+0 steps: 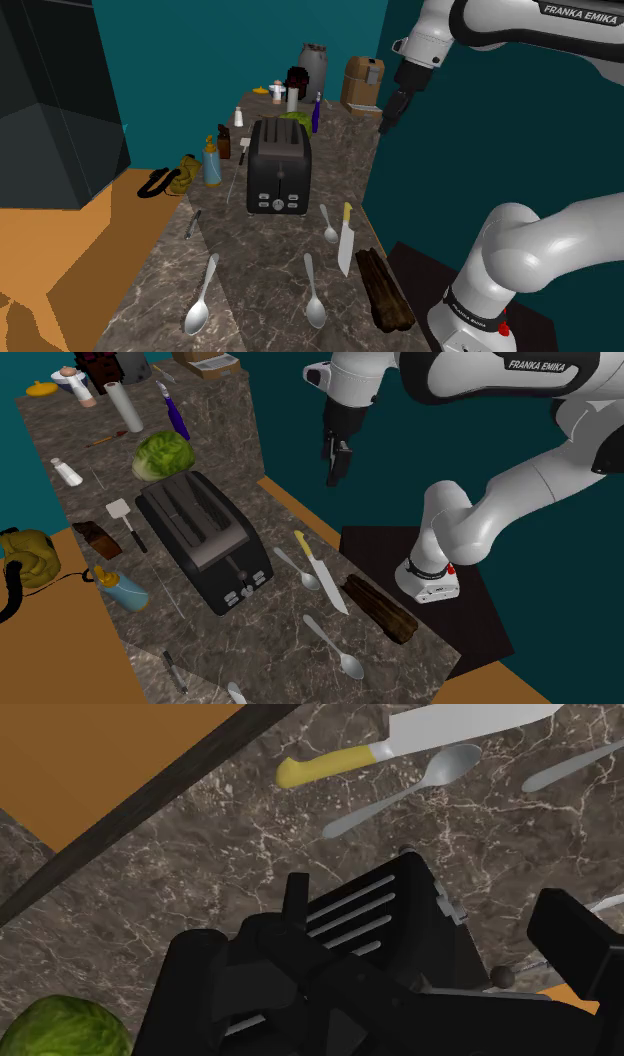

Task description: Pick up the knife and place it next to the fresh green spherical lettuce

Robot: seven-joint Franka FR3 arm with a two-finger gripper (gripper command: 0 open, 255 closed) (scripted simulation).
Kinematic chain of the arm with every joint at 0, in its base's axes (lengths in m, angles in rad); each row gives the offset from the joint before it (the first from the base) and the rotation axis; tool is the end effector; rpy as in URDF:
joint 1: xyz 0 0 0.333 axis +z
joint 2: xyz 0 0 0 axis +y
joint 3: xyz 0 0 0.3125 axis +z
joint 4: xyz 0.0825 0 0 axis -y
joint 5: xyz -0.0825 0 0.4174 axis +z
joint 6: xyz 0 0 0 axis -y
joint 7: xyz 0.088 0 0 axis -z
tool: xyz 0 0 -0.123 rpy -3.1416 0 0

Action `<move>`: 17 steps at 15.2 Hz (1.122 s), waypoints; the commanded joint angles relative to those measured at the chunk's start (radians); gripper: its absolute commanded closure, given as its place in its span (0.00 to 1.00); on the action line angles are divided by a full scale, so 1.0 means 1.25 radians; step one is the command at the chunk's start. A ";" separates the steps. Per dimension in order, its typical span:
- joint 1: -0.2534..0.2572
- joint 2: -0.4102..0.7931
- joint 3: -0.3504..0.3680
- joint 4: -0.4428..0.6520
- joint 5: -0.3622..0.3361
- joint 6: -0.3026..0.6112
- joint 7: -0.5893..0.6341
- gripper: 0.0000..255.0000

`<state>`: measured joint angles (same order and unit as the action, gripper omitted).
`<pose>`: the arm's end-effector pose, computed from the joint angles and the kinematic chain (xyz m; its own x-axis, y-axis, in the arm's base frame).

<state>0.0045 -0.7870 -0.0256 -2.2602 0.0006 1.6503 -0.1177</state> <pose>0.3525 -0.0101 0.6291 0.9790 0.1009 0.1770 0.1022 -0.9948 0.0021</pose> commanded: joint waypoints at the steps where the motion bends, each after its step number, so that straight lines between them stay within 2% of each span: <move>1: 0.000 0.000 0.000 0.000 0.000 0.000 0.000 0.00; 10: -0.107 -0.020 0.050 -0.257 0.103 0.234 0.325 0.00; 17: -0.159 0.024 0.116 -0.422 0.218 0.453 0.571 0.00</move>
<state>-0.1894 -0.7624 0.1015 -2.7569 0.2460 2.1739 0.5422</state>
